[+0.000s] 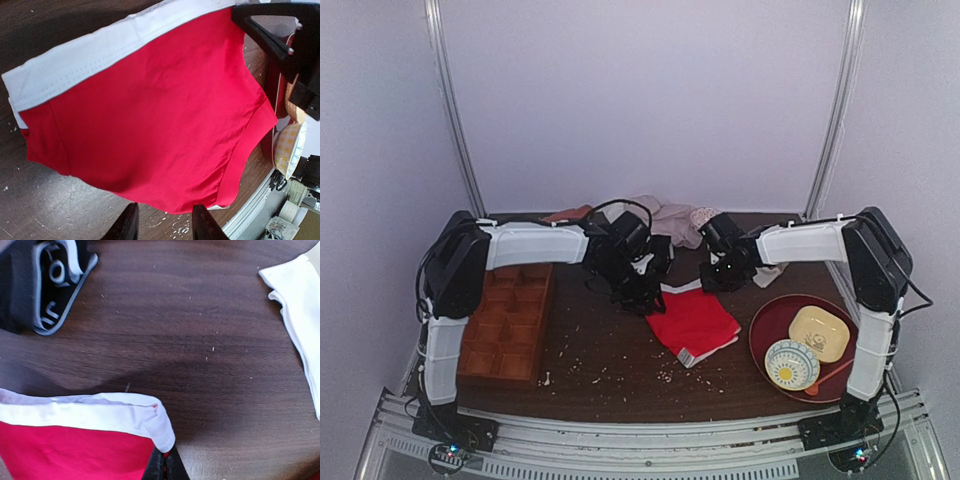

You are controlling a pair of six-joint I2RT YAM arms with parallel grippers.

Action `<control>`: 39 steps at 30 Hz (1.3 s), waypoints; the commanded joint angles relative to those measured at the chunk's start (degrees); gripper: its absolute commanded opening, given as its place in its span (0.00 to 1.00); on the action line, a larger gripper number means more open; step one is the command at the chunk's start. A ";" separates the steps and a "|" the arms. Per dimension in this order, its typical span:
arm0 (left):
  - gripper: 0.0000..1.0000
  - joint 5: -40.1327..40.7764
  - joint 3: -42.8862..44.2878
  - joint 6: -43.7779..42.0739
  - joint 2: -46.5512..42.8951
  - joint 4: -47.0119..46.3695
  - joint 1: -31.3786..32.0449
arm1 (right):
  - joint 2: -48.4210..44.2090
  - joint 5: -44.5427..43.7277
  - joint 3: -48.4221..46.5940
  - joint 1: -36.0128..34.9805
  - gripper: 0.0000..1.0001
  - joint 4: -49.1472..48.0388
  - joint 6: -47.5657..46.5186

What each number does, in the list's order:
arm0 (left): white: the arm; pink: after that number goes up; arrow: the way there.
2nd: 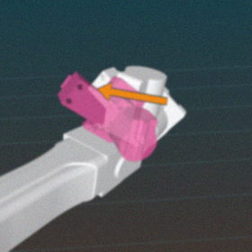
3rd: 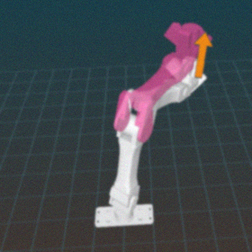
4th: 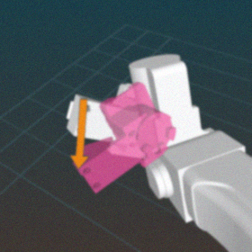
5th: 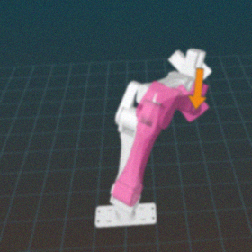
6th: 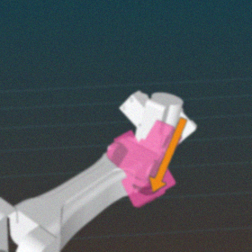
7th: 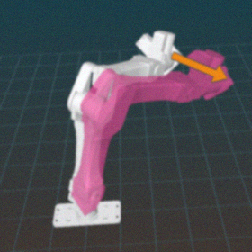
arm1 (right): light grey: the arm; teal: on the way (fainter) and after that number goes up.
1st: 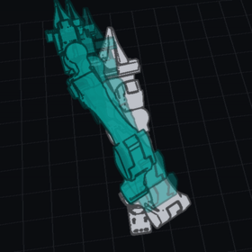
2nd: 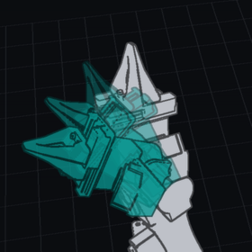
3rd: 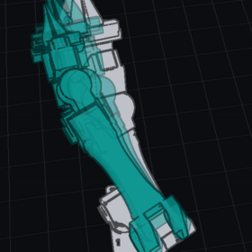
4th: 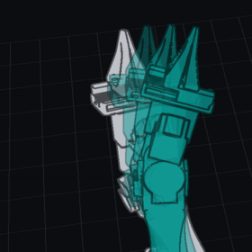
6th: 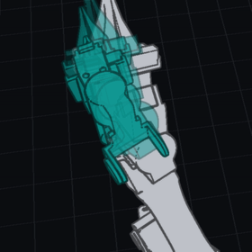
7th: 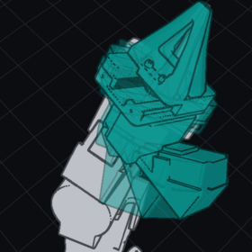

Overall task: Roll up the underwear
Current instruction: Smooth out the underwear at the center of the board, then pick up the underwear from the center of the board.

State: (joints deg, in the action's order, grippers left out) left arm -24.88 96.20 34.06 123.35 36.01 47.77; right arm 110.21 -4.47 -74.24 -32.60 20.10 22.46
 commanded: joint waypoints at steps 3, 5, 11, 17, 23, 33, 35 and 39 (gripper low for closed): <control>0.38 -1.28 -0.27 -0.75 -0.24 -1.13 0.04 | 1.21 -0.28 0.34 0.52 0.11 -0.06 0.00; 0.38 -1.03 -1.27 -0.69 -0.50 -0.94 0.07 | -0.74 -0.06 1.50 0.52 0.17 -0.29 0.21; 0.38 0.93 -4.22 0.38 -2.57 -1.33 -0.07 | -10.39 1.55 6.02 0.12 0.27 -0.20 0.98; 0.40 2.24 -7.30 1.90 -5.18 -3.36 -2.40 | -18.91 0.61 10.00 -5.32 0.29 2.98 0.74; 0.52 -1.28 -12.28 6.71 -5.54 -11.03 -5.49 | -23.07 -3.24 14.00 -13.86 0.29 5.06 1.36; 0.55 -3.96 -13.76 12.92 -1.71 -20.88 -6.56 | -22.54 -5.64 15.72 -20.30 0.29 5.96 4.65; 0.55 -4.30 -13.64 13.73 -0.98 -21.99 -6.82 | -22.67 -5.80 15.74 -20.40 0.29 6.09 4.78; 0.55 -2.65 -11.70 13.03 0.57 -18.86 -6.89 | -22.60 -5.81 15.80 -20.67 0.29 6.29 4.71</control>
State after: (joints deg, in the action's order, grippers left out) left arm -27.94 83.15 46.15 121.69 17.96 41.36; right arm 87.77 -8.29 -58.83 -52.80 24.75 26.20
